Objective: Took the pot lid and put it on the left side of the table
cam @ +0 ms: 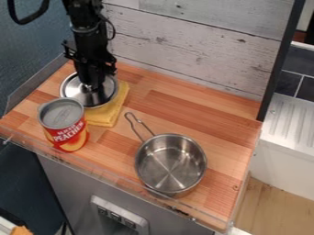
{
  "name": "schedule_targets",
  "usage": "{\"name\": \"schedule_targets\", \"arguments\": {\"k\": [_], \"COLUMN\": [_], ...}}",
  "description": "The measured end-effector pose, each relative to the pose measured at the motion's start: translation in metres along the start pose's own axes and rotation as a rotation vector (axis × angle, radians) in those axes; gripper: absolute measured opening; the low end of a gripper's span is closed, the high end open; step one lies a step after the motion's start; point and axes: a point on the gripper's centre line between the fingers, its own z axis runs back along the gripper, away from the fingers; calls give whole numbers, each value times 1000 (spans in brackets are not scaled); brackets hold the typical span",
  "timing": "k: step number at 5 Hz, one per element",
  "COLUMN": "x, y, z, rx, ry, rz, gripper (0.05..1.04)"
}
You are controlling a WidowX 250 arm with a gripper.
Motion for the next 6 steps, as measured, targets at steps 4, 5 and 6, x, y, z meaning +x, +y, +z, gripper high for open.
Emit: {"name": "schedule_targets", "arguments": {"k": [4, 5, 6], "x": [-15, -13, -19], "y": [14, 16, 21], "z": [-5, 27, 37], "rx": [-17, -14, -21], "ry": [13, -63, -53], "rz": [38, 61, 88], "gripper": [909, 1015, 1009]}}
